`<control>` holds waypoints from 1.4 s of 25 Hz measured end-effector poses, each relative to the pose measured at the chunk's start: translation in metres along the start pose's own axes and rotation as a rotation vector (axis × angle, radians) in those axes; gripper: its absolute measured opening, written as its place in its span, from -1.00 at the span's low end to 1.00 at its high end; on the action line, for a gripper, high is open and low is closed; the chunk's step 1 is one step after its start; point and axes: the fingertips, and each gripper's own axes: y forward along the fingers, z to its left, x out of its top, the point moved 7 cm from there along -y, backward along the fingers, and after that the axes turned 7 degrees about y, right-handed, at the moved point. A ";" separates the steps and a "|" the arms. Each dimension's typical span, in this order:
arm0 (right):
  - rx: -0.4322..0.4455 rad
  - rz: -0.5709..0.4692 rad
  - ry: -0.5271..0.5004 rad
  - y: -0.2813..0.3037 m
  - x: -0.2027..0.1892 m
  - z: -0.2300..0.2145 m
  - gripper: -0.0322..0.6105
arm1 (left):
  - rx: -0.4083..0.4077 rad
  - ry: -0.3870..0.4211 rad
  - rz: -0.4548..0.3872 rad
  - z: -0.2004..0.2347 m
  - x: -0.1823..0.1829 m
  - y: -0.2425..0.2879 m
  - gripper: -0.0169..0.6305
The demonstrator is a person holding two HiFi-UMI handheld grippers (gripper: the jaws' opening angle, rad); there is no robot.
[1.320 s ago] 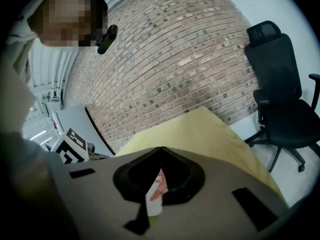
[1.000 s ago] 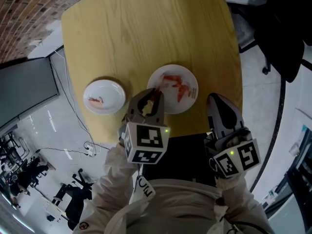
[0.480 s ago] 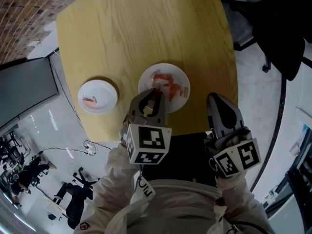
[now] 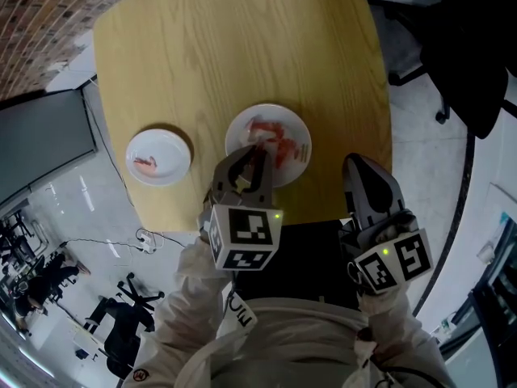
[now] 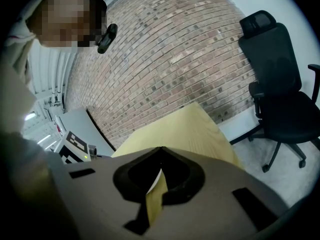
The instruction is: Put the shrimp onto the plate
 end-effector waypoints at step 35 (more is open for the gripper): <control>0.070 0.047 -0.036 0.021 -0.008 0.033 -0.82 | 0.092 -0.085 0.006 0.037 -0.027 -0.038 -0.75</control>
